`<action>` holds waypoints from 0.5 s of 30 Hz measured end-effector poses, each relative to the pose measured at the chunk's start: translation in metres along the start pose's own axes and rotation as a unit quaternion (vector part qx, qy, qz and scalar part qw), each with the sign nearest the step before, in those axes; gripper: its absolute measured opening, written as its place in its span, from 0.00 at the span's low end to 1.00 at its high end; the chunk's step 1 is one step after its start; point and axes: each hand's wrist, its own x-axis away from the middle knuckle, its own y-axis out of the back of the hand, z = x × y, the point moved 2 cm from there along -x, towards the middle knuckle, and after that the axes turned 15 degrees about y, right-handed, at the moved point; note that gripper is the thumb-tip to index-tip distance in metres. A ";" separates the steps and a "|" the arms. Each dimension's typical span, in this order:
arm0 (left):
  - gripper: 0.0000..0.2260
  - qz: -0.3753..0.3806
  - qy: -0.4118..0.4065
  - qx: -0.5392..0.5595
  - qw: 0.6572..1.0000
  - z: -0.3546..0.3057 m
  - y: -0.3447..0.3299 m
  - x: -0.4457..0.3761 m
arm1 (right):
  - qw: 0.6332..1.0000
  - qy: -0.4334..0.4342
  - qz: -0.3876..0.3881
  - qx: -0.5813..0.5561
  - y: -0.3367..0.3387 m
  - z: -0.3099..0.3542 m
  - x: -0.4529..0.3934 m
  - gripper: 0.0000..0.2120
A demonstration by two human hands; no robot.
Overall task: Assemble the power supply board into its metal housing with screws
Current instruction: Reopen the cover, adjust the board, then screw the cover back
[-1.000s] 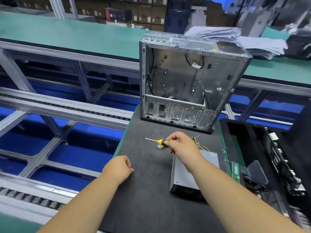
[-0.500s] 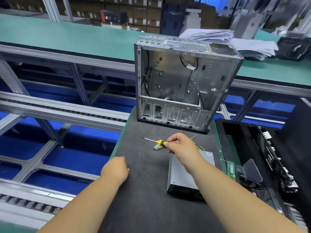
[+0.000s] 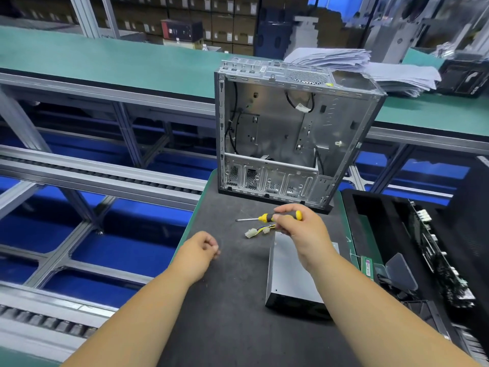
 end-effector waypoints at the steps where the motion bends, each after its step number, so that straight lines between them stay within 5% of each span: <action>1: 0.07 0.036 0.006 0.103 0.994 -0.006 0.002 0.003 | 1.000 0.010 -0.011 -0.024 0.001 0.004 -0.001 0.05; 4: 0.07 0.160 0.015 0.359 0.919 -0.025 0.008 0.012 | 0.997 0.039 -0.033 -0.062 0.005 0.020 -0.003 0.02; 7: 0.07 0.216 0.006 0.467 0.858 -0.038 0.013 0.019 | 0.995 0.059 -0.033 -0.069 0.006 0.036 -0.002 0.03; 15: 0.07 0.261 0.005 0.501 0.825 -0.056 0.008 0.038 | 0.994 0.102 0.010 -0.049 0.003 0.065 0.010 0.02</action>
